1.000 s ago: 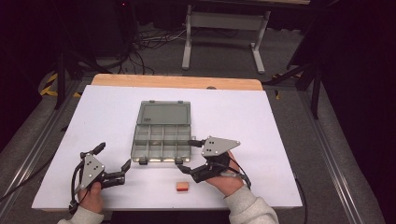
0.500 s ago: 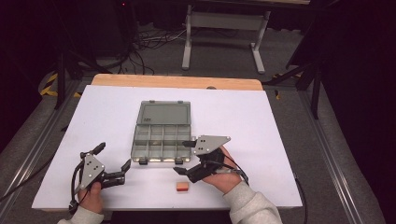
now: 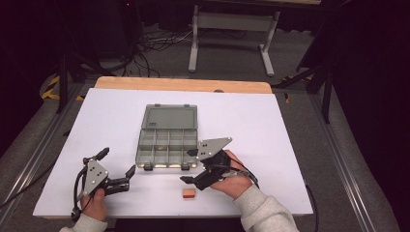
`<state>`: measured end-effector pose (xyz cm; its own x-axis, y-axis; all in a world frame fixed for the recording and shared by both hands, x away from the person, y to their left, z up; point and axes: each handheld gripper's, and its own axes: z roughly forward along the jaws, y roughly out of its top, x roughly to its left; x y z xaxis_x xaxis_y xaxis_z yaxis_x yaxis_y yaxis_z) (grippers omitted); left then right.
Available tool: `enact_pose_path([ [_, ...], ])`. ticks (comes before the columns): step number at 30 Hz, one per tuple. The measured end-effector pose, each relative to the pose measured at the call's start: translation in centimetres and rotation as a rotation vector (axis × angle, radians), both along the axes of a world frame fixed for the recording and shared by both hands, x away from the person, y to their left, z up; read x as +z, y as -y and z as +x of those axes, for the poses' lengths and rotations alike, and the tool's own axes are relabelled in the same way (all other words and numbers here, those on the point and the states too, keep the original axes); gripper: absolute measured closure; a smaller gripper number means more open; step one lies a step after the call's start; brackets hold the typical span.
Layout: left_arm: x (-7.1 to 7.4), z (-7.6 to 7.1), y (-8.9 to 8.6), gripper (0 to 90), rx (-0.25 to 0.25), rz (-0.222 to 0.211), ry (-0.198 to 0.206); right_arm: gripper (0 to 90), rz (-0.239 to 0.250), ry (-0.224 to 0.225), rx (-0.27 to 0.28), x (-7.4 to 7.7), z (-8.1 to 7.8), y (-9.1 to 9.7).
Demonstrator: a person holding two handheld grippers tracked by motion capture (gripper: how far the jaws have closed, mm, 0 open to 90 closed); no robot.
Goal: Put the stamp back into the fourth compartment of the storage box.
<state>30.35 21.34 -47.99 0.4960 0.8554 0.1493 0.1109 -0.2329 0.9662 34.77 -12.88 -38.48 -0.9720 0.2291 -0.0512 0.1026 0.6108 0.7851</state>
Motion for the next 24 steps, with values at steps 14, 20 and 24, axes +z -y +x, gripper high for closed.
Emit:
enact_pose_path([
  [14, 0.0, 0.0, 0.0, 0.3, -0.001, 0.003, 0.002, 18.8, -0.163, -0.057, 0.058, -0.3, 0.0, -1.0],
  [20, 0.0, 0.0, 0.0, 0.3, -0.001, 0.005, 0.002, 18.9, -0.216, -0.064, 0.074, -0.5, 0.0, -1.2],
  [24, 0.0, 0.0, 0.0, 0.3, 0.0, 0.004, 0.002, 18.9, -0.254, -0.078, 0.082, -0.7, 0.0, -1.5],
])
